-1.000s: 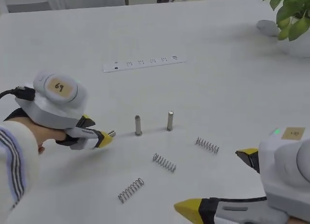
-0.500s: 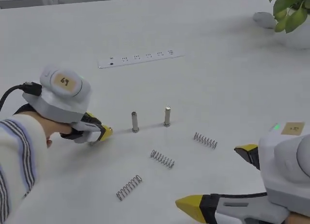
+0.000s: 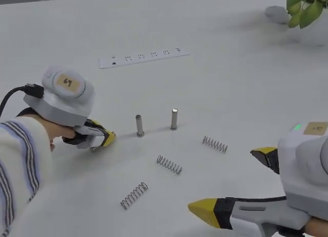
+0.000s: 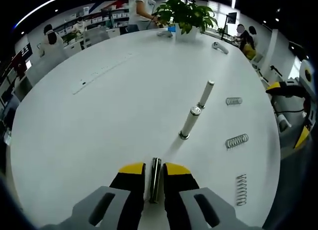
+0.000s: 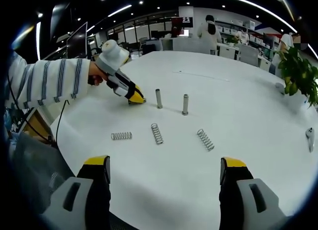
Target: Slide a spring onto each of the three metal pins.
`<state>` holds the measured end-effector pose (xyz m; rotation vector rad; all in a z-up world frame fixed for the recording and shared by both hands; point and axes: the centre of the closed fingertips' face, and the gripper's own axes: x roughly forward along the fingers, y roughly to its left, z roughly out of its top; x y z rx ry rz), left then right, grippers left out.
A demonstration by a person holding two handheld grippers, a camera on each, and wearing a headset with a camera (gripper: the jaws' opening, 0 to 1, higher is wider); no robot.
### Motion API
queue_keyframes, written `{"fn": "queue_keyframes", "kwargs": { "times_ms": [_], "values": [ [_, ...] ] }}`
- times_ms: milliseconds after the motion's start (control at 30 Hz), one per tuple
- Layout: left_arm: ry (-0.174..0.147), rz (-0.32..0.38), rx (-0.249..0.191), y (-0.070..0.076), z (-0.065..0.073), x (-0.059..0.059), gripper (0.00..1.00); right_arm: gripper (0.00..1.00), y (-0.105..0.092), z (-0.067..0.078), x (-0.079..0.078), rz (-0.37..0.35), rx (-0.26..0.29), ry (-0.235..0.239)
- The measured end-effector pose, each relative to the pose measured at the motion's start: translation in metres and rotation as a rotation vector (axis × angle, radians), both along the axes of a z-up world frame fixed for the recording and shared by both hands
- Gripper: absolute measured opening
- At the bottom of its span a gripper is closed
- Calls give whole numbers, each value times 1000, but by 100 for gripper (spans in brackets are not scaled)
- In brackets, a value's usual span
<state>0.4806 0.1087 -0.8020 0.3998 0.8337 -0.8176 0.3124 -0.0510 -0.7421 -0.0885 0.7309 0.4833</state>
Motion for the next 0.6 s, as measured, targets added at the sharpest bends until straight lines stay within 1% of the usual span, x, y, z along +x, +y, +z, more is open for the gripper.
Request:
{"fn": "queue_keyframes", "kwargs": {
  "times_ms": [133,233,267,333,433,600],
  "values": [
    [4,-3,3,-1,-2,0,5,91,0,0,1,-2,1,-2],
    [8,4,21,1,-6,-1,4,91,1,2,1,7,5,-10],
    [3,3,13,0,-4,-1,4,91,1,2,1,9,2,-13],
    [12,12,8,0,-5,-2,4,91,2,2,2,9,1,-14],
    [3,10,13,0,-5,-1,3,91,3,2,2,10,8,-12],
    [4,21,14,0,-5,-1,3,91,3,0,1,16,4,-5]
  ]
}}
